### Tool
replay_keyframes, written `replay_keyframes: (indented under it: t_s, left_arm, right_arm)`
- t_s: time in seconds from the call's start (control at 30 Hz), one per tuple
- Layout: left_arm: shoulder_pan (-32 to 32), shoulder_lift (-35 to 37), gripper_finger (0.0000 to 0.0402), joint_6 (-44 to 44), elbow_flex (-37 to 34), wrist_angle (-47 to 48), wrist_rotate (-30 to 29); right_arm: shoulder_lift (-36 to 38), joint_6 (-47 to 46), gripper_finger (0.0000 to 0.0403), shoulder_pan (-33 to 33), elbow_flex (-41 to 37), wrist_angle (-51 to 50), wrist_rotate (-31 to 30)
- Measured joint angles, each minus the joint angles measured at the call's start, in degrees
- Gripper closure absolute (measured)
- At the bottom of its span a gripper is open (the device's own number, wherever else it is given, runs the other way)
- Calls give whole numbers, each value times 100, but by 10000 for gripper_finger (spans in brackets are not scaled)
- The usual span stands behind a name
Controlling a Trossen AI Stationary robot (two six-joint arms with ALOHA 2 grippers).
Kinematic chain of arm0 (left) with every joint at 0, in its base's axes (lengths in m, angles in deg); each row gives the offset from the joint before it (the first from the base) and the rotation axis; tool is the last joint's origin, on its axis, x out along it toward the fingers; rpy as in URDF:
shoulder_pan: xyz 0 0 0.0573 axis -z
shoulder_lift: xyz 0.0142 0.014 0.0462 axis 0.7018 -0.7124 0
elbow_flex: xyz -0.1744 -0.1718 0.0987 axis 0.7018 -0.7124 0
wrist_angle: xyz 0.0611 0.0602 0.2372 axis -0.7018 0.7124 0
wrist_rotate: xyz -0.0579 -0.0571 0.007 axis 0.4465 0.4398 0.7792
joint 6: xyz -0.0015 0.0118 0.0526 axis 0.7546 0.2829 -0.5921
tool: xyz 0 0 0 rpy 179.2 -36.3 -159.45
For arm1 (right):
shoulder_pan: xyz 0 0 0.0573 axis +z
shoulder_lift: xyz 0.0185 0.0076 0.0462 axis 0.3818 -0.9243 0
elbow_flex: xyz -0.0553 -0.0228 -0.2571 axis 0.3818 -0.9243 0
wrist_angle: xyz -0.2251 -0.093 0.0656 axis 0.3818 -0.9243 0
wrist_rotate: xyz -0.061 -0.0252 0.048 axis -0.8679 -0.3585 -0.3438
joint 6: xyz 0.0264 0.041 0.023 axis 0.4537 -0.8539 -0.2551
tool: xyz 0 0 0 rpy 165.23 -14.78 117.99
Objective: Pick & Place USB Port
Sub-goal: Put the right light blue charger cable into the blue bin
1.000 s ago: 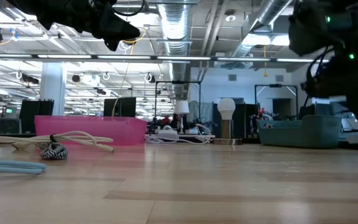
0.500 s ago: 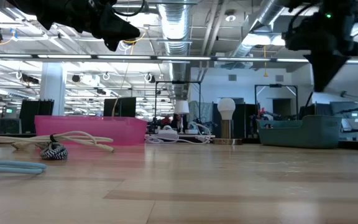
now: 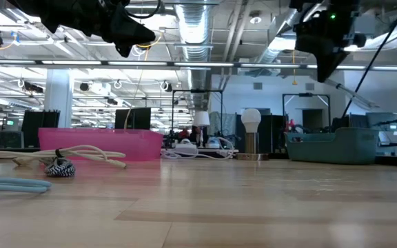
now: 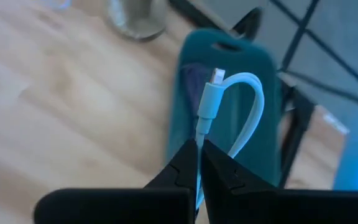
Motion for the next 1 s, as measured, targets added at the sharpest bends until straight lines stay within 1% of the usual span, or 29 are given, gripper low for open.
replay_keyframes:
  t_s: [0.2, 0.4, 0.53, 0.77, 0.87, 1.0]
  left_arm:
    - [-2, 0, 362, 0, 0, 0, 0]
    - [-2, 0, 362, 0, 0, 0, -1]
    - [-2, 0, 362, 0, 0, 0, -1]
    - [-2, 0, 362, 0, 0, 2, 0]
    - [-2, 0, 362, 0, 0, 4, -2]
    - [-2, 0, 362, 0, 0, 7, -1]
  right_arm:
    - [0, 756, 403, -882, 207, 195, -237]
    - [-29, 1657, 403, -1669, 209, 1037, -227]
    - [-51, 2056, 403, -2081, 209, 1436, -196]
    - [-48, 2224, 403, -2603, 142, 1546, -148]
    - [-50, 2247, 403, -2764, -47, 1669, 117]
    - [-50, 2388, 403, -2892, -427, 1969, 160]
